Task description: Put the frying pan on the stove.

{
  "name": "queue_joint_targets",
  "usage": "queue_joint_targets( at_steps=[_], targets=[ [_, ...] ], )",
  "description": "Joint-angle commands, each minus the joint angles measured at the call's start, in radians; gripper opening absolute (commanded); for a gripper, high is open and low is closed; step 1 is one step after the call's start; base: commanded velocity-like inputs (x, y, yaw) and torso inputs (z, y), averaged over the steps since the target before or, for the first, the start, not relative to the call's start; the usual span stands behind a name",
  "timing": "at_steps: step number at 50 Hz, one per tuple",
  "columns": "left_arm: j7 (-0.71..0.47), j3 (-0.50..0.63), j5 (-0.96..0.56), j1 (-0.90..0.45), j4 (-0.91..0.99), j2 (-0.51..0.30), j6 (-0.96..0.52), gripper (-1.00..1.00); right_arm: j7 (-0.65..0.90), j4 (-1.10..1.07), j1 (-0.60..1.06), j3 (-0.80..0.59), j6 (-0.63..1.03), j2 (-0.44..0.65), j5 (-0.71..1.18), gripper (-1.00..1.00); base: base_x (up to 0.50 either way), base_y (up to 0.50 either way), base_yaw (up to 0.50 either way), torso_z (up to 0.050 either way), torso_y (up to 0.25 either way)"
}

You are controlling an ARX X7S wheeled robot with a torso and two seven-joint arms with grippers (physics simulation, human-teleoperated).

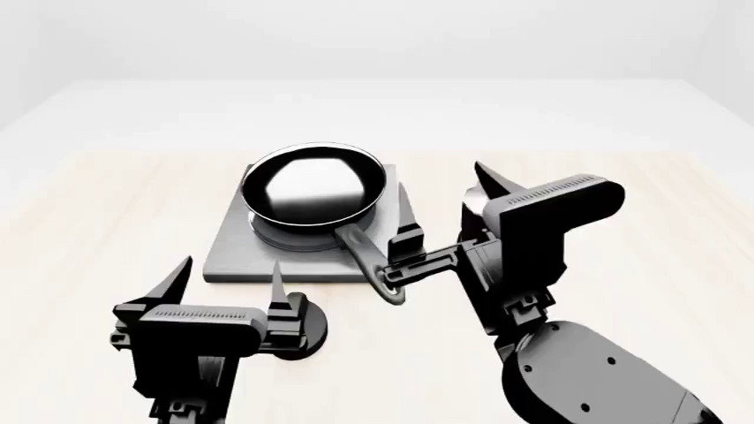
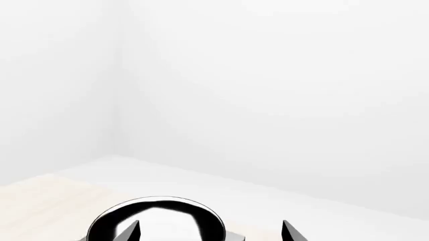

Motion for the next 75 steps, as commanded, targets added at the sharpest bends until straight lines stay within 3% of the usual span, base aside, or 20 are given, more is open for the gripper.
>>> queue_joint_targets(
  at_steps=[1, 32, 62, 64, 70, 75],
  targets=[
    [-0.013, 0.003, 0.001, 0.000, 0.048, -0.010, -0.018, 1.00, 0.034, -0.084, -0.034, 0.021, -0.008, 0.036, 0.011, 1.00, 0.00, 0.00, 0.00, 0.000, 0.000],
    [-0.050, 0.008, 0.008, 0.010, 0.147, -0.030, -0.052, 1.00, 0.125, -0.290, -0.047, 0.045, 0.025, 0.086, 0.048, 1.00, 0.00, 0.00, 0.00, 0.000, 0.000],
    [-0.126, 0.012, 0.003, 0.004, 0.432, -0.090, -0.187, 1.00, 0.292, -0.539, 0.023, 0.097, 0.116, 0.160, 0.176, 1.00, 0.00, 0.00, 0.00, 0.000, 0.000],
    [-0.133, 0.017, 0.004, 0.002, 0.452, -0.095, -0.195, 1.00, 0.315, -0.545, 0.041, 0.075, 0.101, 0.178, 0.184, 1.00, 0.00, 0.00, 0.00, 0.000, 0.000],
    [-0.170, 0.041, 0.001, 0.001, 0.503, -0.124, -0.197, 1.00, 0.467, -0.546, 0.212, -0.187, -0.086, 0.315, 0.204, 1.00, 0.00, 0.00, 0.00, 0.000, 0.000],
    [-0.341, 0.192, -0.036, -0.089, 0.505, -0.257, -0.133, 1.00, 0.562, -0.546, 0.367, -0.431, -0.206, 0.382, 0.175, 1.00, 0.00, 0.00, 0.00, 0.000, 0.000]
  ],
)
